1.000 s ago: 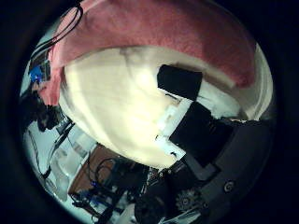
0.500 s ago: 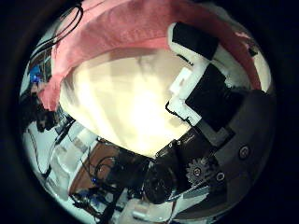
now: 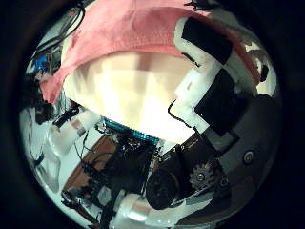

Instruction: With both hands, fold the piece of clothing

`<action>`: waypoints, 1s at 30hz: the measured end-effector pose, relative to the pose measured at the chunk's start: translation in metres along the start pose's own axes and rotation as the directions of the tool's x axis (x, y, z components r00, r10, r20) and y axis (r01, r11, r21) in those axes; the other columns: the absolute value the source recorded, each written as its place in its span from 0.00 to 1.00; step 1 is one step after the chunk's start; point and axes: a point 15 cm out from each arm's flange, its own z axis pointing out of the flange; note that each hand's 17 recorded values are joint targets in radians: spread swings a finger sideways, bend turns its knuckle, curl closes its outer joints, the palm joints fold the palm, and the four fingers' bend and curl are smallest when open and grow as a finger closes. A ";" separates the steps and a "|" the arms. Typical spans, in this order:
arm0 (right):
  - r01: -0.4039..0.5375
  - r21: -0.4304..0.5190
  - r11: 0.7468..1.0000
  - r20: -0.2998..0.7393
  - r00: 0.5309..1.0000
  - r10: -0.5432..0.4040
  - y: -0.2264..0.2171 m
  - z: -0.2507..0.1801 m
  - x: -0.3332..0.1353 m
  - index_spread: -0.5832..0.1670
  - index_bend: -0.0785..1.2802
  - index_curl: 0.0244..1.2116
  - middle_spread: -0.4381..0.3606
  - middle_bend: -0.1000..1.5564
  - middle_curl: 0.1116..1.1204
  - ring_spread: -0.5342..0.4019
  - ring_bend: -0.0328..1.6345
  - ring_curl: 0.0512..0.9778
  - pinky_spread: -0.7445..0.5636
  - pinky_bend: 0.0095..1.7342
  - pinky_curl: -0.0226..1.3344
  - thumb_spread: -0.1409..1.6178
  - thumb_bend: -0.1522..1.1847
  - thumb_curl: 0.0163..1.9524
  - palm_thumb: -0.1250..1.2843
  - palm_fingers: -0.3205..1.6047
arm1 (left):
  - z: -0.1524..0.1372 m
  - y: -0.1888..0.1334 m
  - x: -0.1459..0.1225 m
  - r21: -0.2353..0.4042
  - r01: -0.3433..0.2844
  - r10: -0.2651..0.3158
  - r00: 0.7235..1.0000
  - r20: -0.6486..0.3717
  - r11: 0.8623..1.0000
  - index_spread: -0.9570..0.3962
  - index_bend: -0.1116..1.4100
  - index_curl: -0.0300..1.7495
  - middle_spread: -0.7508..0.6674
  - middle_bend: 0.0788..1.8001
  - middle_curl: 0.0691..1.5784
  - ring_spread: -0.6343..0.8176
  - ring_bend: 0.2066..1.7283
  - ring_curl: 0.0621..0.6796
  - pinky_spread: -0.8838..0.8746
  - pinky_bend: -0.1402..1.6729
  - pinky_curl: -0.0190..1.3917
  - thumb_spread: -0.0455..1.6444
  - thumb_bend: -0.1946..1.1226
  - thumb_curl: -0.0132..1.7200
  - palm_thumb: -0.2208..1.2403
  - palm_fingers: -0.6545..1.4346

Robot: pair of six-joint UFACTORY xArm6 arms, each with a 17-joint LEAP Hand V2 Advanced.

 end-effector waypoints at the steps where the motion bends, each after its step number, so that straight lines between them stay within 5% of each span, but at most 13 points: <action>1: -0.001 0.004 1.000 0.001 1.000 0.001 0.003 -0.003 0.000 0.37 0.76 0.71 0.35 0.78 0.67 0.33 0.81 0.64 0.33 0.70 0.54 0.87 0.14 0.22 0.83 0.75 | -0.004 0.002 0.000 0.003 0.000 0.000 1.000 -0.004 1.000 0.21 0.19 0.47 0.12 0.50 0.33 0.00 0.40 0.57 0.08 0.66 0.34 0.63 0.13 0.18 0.68 0.86; 17: -0.058 0.122 0.991 0.014 0.998 0.057 -0.040 -0.065 0.022 0.39 0.76 0.74 0.36 0.79 0.67 0.33 0.82 0.63 0.34 0.71 0.55 0.86 0.11 0.24 0.85 0.76 | -0.055 -0.021 -0.031 0.088 0.087 -0.083 0.995 -0.054 0.992 0.21 0.19 0.48 0.12 0.51 0.33 0.00 0.41 0.58 0.08 0.67 0.35 0.63 0.13 0.18 0.69 0.86; 30: -0.127 0.176 0.976 0.038 0.992 0.123 -0.150 -0.116 0.066 0.39 0.75 0.75 0.36 0.79 0.67 0.33 0.82 0.62 0.35 0.70 0.56 0.86 0.11 0.25 0.85 0.76 | -0.089 -0.125 -0.083 0.132 0.147 -0.138 0.988 -0.073 0.980 0.21 0.19 0.48 0.12 0.52 0.33 0.00 0.41 0.58 0.09 0.67 0.35 0.63 0.13 0.19 0.70 0.85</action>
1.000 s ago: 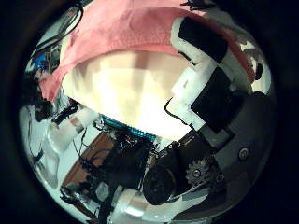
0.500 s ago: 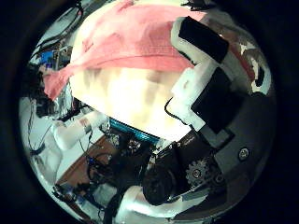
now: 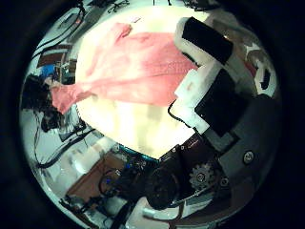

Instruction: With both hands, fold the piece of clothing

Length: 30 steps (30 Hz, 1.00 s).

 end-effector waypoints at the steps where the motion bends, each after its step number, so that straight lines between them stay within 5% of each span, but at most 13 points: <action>1: -0.003 0.004 1.000 0.001 1.000 0.003 -0.011 0.000 0.001 0.39 0.75 0.75 0.36 0.79 0.67 0.33 0.82 0.62 0.35 0.70 0.56 0.86 0.11 0.25 0.85 0.76 | -0.001 -0.010 -0.003 0.002 0.006 -0.006 1.000 -0.001 1.000 0.21 0.19 0.48 0.12 0.52 0.33 0.00 0.41 0.58 0.09 0.67 0.35 0.63 0.13 0.19 0.70 0.85; 5: -0.009 -0.024 1.000 0.005 1.000 0.009 -0.048 0.029 0.003 0.39 0.75 0.75 0.36 0.79 0.67 0.33 0.83 0.62 0.35 0.70 0.56 0.86 0.11 0.26 0.85 0.76 | 0.004 -0.060 -0.017 0.022 0.025 -0.025 1.000 0.000 0.999 0.21 0.19 0.49 0.12 0.52 0.33 0.01 0.41 0.58 0.09 0.66 0.34 0.63 0.13 0.19 0.70 0.84; 11: -0.033 0.108 0.994 0.007 0.999 0.032 -0.112 0.060 0.001 0.39 0.76 0.74 0.36 0.79 0.66 0.33 0.82 0.61 0.34 0.69 0.55 0.84 0.10 0.26 0.82 0.77 | 0.023 -0.135 -0.036 0.086 0.055 -0.055 0.998 -0.004 0.995 0.21 0.19 0.49 0.12 0.51 0.33 0.01 0.40 0.58 0.09 0.64 0.34 0.64 0.14 0.19 0.71 0.83; 19: -0.061 0.172 0.983 0.018 0.998 0.058 -0.151 0.095 0.010 0.39 0.75 0.73 0.36 0.79 0.64 0.33 0.82 0.59 0.33 0.68 0.54 0.84 0.09 0.23 0.74 0.78 | 0.042 -0.184 -0.037 0.176 0.073 -0.071 0.997 -0.016 0.982 0.22 0.17 0.49 0.13 0.49 0.34 0.02 0.39 0.58 0.09 0.63 0.35 0.65 0.14 0.20 0.72 0.79; 25: -0.081 0.249 0.965 0.031 0.997 0.076 -0.169 0.086 0.014 0.33 0.58 0.68 0.33 0.70 0.58 0.31 0.78 0.55 0.22 0.65 0.49 0.88 0.10 0.19 0.63 0.66 | 0.037 -0.196 -0.031 0.226 0.099 -0.082 0.993 -0.084 0.969 0.44 0.11 0.42 0.25 0.28 0.31 0.07 0.52 0.73 0.11 0.74 0.42 0.66 0.12 0.19 0.63 0.50; 30: -0.140 0.284 0.949 0.070 0.990 0.125 -0.167 0.071 0.036 0.30 0.36 0.62 0.32 0.63 0.55 0.29 0.77 0.53 0.14 0.63 0.45 0.92 0.11 0.16 0.59 0.52 | 0.014 -0.194 -0.034 0.292 0.147 -0.103 0.981 -0.162 0.945 0.65 0.17 0.35 0.50 0.15 0.25 0.27 0.47 0.68 0.21 0.68 0.42 0.67 0.12 0.18 0.55 0.32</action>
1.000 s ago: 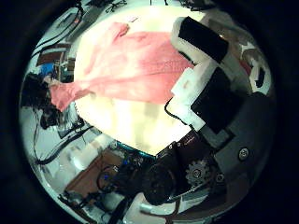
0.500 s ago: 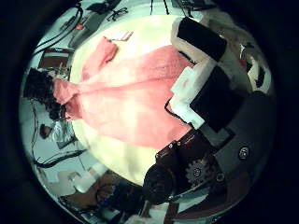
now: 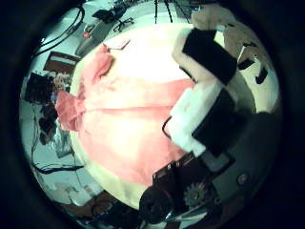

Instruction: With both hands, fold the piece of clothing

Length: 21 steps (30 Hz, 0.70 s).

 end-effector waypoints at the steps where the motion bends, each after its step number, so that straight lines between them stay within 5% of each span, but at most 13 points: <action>1: -0.009 0.030 1.000 0.003 1.000 0.009 -0.005 -0.011 0.004 0.29 0.33 0.60 0.32 0.62 0.54 0.29 0.76 0.52 0.13 0.63 0.44 0.92 0.11 0.15 0.58 0.51 | -0.009 0.000 -0.003 0.021 0.010 -0.010 1.000 -0.007 1.000 0.68 0.19 0.35 0.54 0.14 0.23 0.31 0.44 0.65 0.25 0.64 0.40 0.68 0.12 0.18 0.54 0.29; 5: -0.051 0.125 0.991 0.012 0.999 0.050 -0.015 -0.061 0.027 0.26 0.28 0.57 0.31 0.58 0.52 0.29 0.73 0.48 0.13 0.62 0.42 0.94 0.11 0.13 0.56 0.50 | -0.042 0.003 -0.015 0.094 0.048 -0.046 0.999 -0.028 0.994 0.75 0.21 0.32 0.66 0.12 0.21 0.50 0.33 0.52 0.43 0.47 0.34 0.68 0.12 0.17 0.50 0.25; 10: -0.058 0.205 0.977 0.008 0.998 0.057 -0.008 -0.130 0.036 0.24 0.28 0.56 0.32 0.55 0.51 0.28 0.69 0.45 0.16 0.59 0.39 0.95 0.11 0.12 0.54 0.48 | -0.078 0.027 -0.028 0.139 0.072 -0.068 0.997 -0.033 0.988 0.79 0.19 0.30 0.74 0.07 0.19 0.66 0.23 0.41 0.62 0.38 0.28 0.69 0.13 0.17 0.46 0.27; 14: -0.033 0.135 0.990 -0.001 0.999 0.034 0.030 -0.150 0.035 0.23 0.33 0.57 0.33 0.54 0.50 0.29 0.65 0.43 0.23 0.51 0.37 0.95 0.11 0.11 0.53 0.43 | -0.093 0.055 -0.034 0.155 0.070 -0.066 0.997 -0.030 0.985 0.80 0.18 0.27 0.76 0.06 0.17 0.71 0.20 0.37 0.69 0.35 0.26 0.69 0.13 0.16 0.44 0.28; 21: 0.051 -0.068 0.996 0.003 0.999 -0.051 0.095 -0.147 0.014 0.22 0.42 0.58 0.35 0.55 0.49 0.35 0.57 0.38 0.46 0.34 0.29 0.95 0.11 0.09 0.50 0.34 | -0.071 0.115 -0.029 0.102 0.041 -0.038 0.999 -0.035 0.994 0.80 0.18 0.24 0.74 0.07 0.17 0.74 0.17 0.33 0.74 0.33 0.24 0.69 0.13 0.17 0.44 0.31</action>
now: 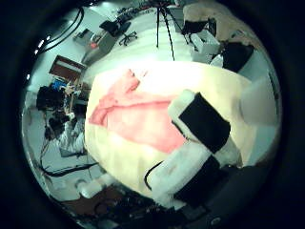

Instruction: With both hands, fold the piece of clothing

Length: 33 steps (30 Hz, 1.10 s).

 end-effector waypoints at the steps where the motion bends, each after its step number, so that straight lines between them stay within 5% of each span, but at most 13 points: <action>1: 0.014 -0.031 0.999 0.002 1.000 -0.014 0.008 0.005 -0.005 0.22 0.42 0.57 0.36 0.54 0.49 0.36 0.56 0.37 0.49 0.33 0.28 0.95 0.11 0.09 0.50 0.33 | 0.007 0.009 0.003 -0.018 -0.006 0.006 1.000 -0.002 1.000 0.80 0.18 0.23 0.73 0.08 0.17 0.75 0.16 0.32 0.74 0.32 0.24 0.69 0.13 0.17 0.44 0.32; 6: 0.069 -0.134 0.989 0.015 0.998 -0.068 0.031 0.044 -0.025 0.23 0.40 0.54 0.36 0.50 0.45 0.41 0.51 0.33 0.59 0.31 0.26 0.96 0.12 0.09 0.51 0.28 | 0.049 0.046 0.035 -0.126 -0.079 0.077 0.997 -0.018 0.989 0.79 0.18 0.23 0.70 0.07 0.18 0.75 0.15 0.32 0.74 0.31 0.23 0.68 0.14 0.17 0.45 0.33; 12: 0.144 -0.236 0.961 0.041 0.990 -0.138 0.044 0.100 -0.049 0.22 0.35 0.48 0.34 0.42 0.38 0.48 0.42 0.27 0.68 0.30 0.24 1.00 0.25 0.13 0.71 0.23 | 0.098 0.077 0.069 -0.257 -0.176 0.176 0.984 -0.023 0.950 0.80 0.18 0.21 0.70 0.06 0.17 0.75 0.16 0.32 0.75 0.32 0.23 0.70 0.14 0.17 0.50 0.32; 28: 0.205 -0.397 0.895 0.069 0.979 -0.193 0.055 0.192 -0.072 0.27 0.25 0.36 0.40 0.28 0.27 0.60 0.26 0.19 0.73 0.20 0.21 0.97 0.35 0.20 0.87 0.25 | 0.166 0.081 0.073 -0.447 -0.224 0.215 0.974 -0.071 0.866 0.79 0.18 0.20 0.73 0.05 0.14 0.77 0.14 0.31 0.76 0.31 0.23 0.78 0.14 0.17 0.60 0.30; 33: 0.235 -0.416 0.879 0.068 0.971 -0.228 0.061 0.195 -0.085 0.30 0.24 0.35 0.40 0.27 0.27 0.59 0.24 0.18 0.73 0.17 0.21 0.96 0.37 0.23 0.92 0.28 | 0.157 0.097 0.087 -0.531 -0.235 0.228 0.970 -0.080 0.814 0.80 0.18 0.20 0.73 0.06 0.14 0.78 0.14 0.30 0.76 0.29 0.23 0.78 0.14 0.18 0.59 0.30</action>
